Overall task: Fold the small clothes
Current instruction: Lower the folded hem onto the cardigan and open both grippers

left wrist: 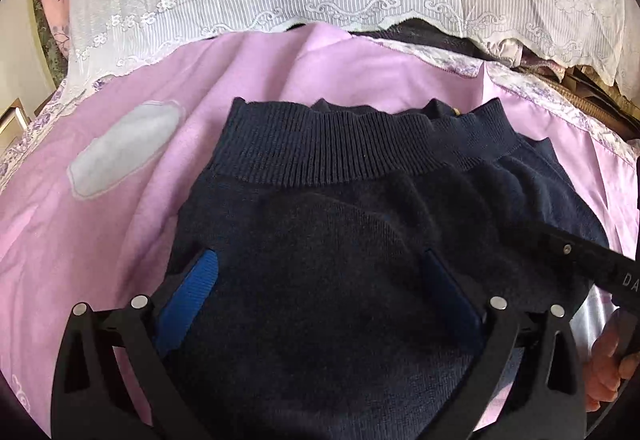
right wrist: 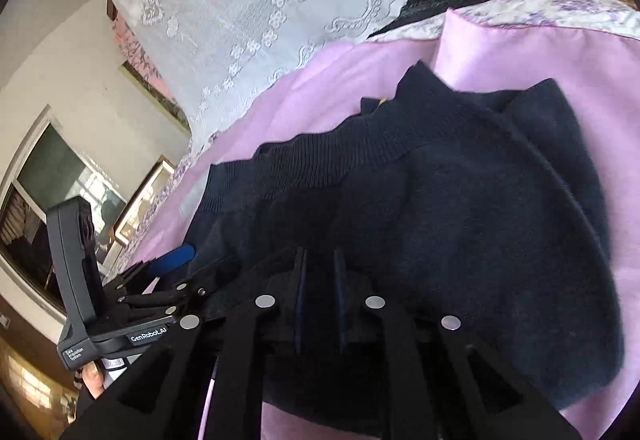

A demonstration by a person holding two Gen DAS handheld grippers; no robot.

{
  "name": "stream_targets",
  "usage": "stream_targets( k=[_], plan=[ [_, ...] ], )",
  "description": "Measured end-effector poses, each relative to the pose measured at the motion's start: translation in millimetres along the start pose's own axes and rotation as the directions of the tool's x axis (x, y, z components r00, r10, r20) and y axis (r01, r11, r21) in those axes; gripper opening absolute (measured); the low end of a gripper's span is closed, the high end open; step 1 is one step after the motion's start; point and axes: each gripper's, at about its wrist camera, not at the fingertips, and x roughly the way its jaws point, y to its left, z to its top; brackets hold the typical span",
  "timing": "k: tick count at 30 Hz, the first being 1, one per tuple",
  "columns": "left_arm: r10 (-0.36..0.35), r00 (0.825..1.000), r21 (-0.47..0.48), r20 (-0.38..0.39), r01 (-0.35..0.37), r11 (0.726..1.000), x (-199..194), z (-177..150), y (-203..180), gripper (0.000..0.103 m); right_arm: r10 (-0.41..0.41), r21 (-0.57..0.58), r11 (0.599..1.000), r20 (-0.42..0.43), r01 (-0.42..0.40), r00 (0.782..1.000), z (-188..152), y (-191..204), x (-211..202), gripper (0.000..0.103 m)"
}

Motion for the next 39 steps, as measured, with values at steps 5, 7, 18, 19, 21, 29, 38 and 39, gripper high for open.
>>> stream_targets(
  k=[5, 7, 18, 19, 21, 29, 38, 39],
  plan=[
    [-0.047, 0.999, 0.003, -0.023, 0.047, 0.999, -15.7, -15.9, -4.9, 0.098, -0.002, -0.058, 0.998, -0.018, 0.001, 1.0, -19.1, 6.5, -18.5, 0.027],
    [0.023, 0.999, 0.065, -0.047, -0.02, 0.998, -13.3, -22.7, -16.9, 0.099, -0.036, -0.066, 0.997, -0.065, 0.032, 0.997, -26.7, 6.4, -14.8, 0.027],
    [0.107, 0.994, 0.072, -0.014, -0.105, 0.992, -45.9, -53.1, -19.5, 0.099, -0.03, 0.024, 0.999, -0.048, 0.031, 0.998, -50.5, -13.3, -48.6, 0.027],
    [0.11, 0.994, 0.071, -0.011, -0.109, 0.992, -48.7, -55.6, -19.6, 0.099, -0.03, 0.032, 0.999, -0.049, 0.032, 0.998, -53.5, -15.1, -51.5, 0.027],
    [0.12, 0.993, 0.073, -0.004, -0.12, 0.99, -54.3, -60.5, -21.3, 0.099, -0.029, 0.046, 0.998, -0.045, 0.031, 0.999, -56.5, -17.2, -53.6, 0.027],
    [0.217, 0.975, 0.103, 0.049, -0.221, 0.97, -74.9, -75.8, -32.7, 0.099, -0.105, -0.009, 0.994, 0.057, 0.106, 0.993, -66.8, -3.5, -81.5, 0.034],
    [0.23, 0.968, 0.034, 0.099, -0.234, 0.972, -80.1, -64.3, -21.5, 0.099, -0.178, -0.125, 0.974, 0.093, 0.189, 0.98, -62.9, 17.5, -76.7, 0.036],
    [0.233, 0.967, 0.027, 0.098, -0.237, 0.971, -78.8, -62.8, -20.0, 0.099, -0.184, -0.119, 0.974, 0.098, 0.195, 0.978, -61.5, 16.7, -76.7, 0.037]
  ],
)
